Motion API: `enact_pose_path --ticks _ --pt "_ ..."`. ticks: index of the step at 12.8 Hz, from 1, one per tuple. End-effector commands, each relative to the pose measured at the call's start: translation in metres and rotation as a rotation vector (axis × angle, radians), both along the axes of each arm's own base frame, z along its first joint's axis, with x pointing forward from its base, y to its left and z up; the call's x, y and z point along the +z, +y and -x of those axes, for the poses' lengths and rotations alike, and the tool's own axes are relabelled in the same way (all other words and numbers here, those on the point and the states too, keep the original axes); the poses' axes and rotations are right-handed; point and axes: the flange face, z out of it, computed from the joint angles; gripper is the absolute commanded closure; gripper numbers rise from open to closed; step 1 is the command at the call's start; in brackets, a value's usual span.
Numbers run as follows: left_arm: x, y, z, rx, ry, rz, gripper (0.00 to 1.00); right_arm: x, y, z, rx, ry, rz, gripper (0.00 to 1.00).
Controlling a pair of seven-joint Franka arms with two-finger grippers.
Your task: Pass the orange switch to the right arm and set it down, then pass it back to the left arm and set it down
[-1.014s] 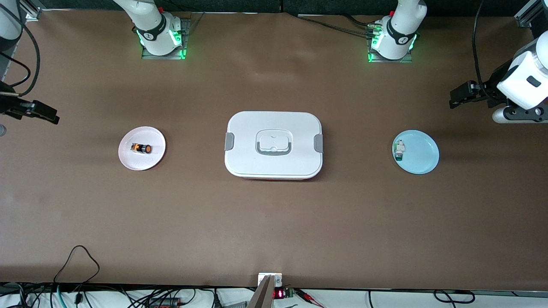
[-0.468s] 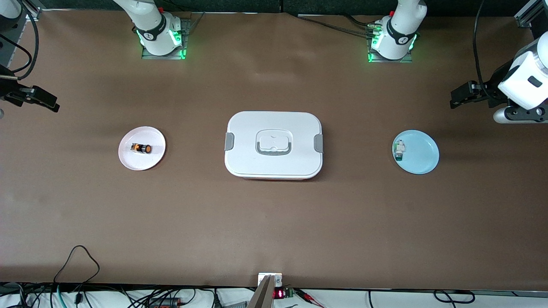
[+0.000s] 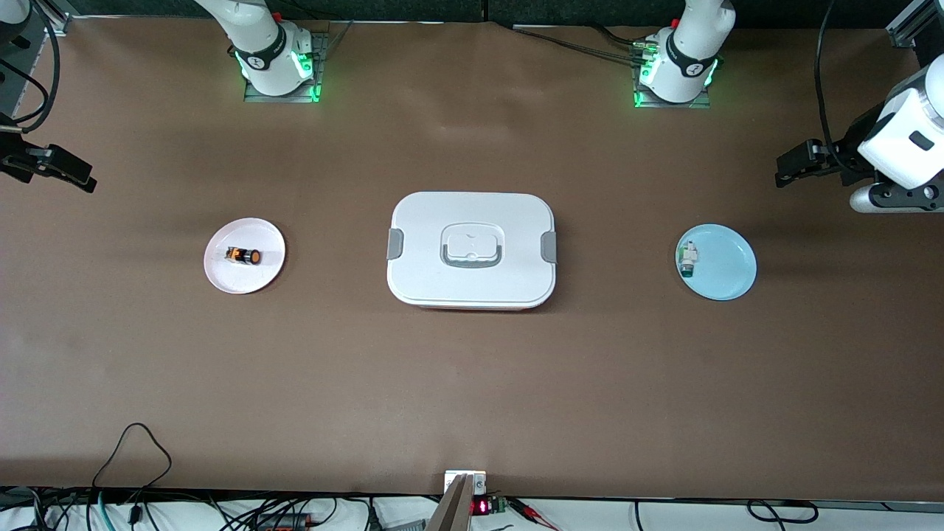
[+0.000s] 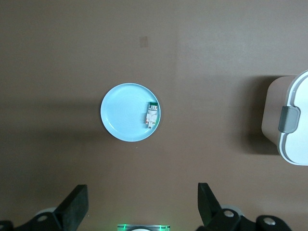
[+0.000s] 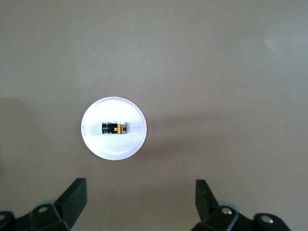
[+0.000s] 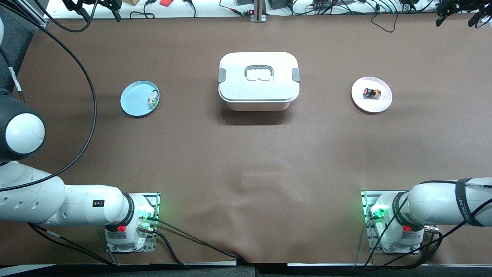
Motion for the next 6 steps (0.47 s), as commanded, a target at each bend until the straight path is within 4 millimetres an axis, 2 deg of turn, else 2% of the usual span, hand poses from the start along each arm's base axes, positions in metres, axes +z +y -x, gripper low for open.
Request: enact_pose_path --ticks 1,4,6 --pt "0.004 0.003 0.001 -0.020 -0.005 -0.001 0.00 0.018 0.012 0.000 0.025 0.011 -0.006 0.00" --pt "0.004 0.004 0.001 -0.020 -0.005 -0.001 0.00 0.015 0.027 -0.004 0.051 0.026 -0.011 0.00" --pt "0.005 0.003 0.001 -0.020 -0.007 0.000 0.00 0.017 0.028 0.000 0.049 0.042 -0.028 0.00"
